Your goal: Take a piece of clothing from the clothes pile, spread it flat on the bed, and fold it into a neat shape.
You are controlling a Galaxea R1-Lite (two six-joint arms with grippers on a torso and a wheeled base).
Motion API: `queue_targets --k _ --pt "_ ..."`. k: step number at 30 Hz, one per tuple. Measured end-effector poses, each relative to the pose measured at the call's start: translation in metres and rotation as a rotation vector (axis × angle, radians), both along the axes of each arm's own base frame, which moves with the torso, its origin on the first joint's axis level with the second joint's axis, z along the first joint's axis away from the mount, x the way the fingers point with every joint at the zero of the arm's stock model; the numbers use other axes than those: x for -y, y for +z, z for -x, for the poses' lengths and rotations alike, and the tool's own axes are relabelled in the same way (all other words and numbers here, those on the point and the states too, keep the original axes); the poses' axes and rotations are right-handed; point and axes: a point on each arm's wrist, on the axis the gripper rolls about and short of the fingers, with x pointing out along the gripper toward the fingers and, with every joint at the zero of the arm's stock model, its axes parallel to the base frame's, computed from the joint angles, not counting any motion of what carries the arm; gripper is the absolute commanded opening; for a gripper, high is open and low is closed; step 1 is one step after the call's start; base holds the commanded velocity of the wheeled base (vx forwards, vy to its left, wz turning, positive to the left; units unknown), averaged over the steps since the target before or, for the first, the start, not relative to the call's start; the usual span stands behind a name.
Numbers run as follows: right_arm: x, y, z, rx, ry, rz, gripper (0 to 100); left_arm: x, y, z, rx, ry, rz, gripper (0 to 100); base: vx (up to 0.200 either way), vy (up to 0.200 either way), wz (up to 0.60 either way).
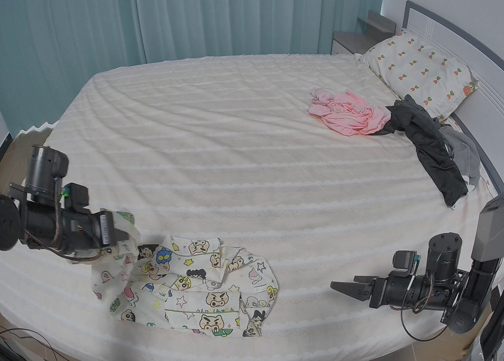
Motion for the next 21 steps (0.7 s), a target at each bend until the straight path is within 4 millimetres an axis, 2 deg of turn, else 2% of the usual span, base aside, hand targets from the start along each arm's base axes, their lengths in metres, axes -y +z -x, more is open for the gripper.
queue_targets --k 1,2,5,10,16,21 --pt "0.0 0.0 0.0 0.0 0.001 0.0 100 0.016 -0.001 -0.001 0.017 -0.006 -0.009 0 0.0 0.0 0.0" --pt "0.0 0.0 0.0 0.0 0.0 0.0 100 0.021 -0.001 -0.002 0.022 -0.008 -0.012 0 0.0 0.0 0.0" --pt "0.0 0.0 0.0 0.0 0.0 0.0 100 0.054 -0.008 -0.006 0.047 -0.013 -0.013 0 0.0 0.0 0.0" --pt "0.001 0.0 0.0 0.0 -0.002 0.0 100 0.1 -0.029 -0.019 0.082 0.004 0.018 0 0.0 0.0 0.0" --pt "0.001 0.0 0.0 0.0 -0.004 0.0 100 0.131 -0.056 -0.026 0.059 -0.002 0.033 0 0.0 0.0 0.0" --pt "0.001 0.0 0.0 0.0 -0.003 0.0 100 0.143 -0.065 -0.032 0.034 0.006 0.049 0 0.0 0.0 0.0"
